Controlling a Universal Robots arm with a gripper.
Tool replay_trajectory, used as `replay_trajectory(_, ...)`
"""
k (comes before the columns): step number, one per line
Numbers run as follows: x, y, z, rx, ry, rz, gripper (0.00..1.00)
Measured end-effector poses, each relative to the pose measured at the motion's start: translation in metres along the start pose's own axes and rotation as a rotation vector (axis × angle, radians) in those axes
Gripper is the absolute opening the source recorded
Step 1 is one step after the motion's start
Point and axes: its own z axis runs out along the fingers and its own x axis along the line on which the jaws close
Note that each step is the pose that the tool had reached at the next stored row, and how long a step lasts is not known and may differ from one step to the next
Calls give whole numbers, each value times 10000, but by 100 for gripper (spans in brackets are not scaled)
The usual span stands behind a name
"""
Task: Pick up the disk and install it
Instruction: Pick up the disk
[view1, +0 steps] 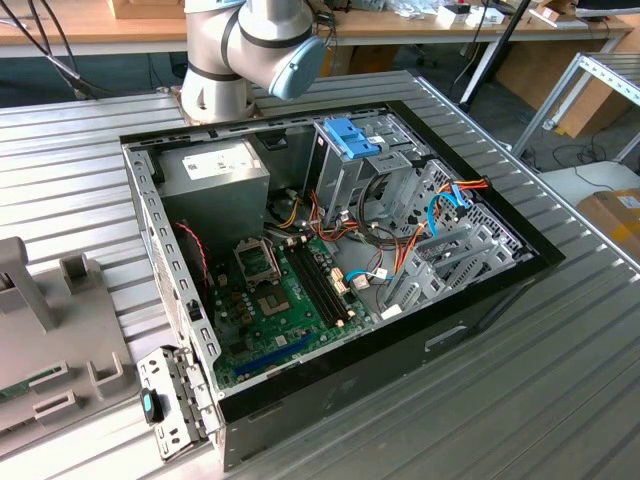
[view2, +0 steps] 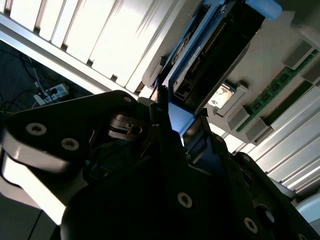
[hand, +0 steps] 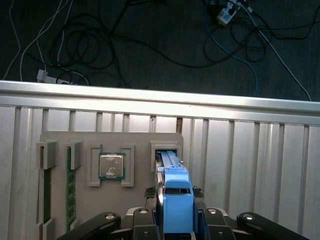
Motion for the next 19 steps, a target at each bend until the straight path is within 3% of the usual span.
replay_trajectory(8,0,0,-4,-1,0,0,36)
replay_trajectory(13,-3,2,-94,0,0,0,36)
replay_trajectory(19,-3,2,-101,0,-2,0,36)
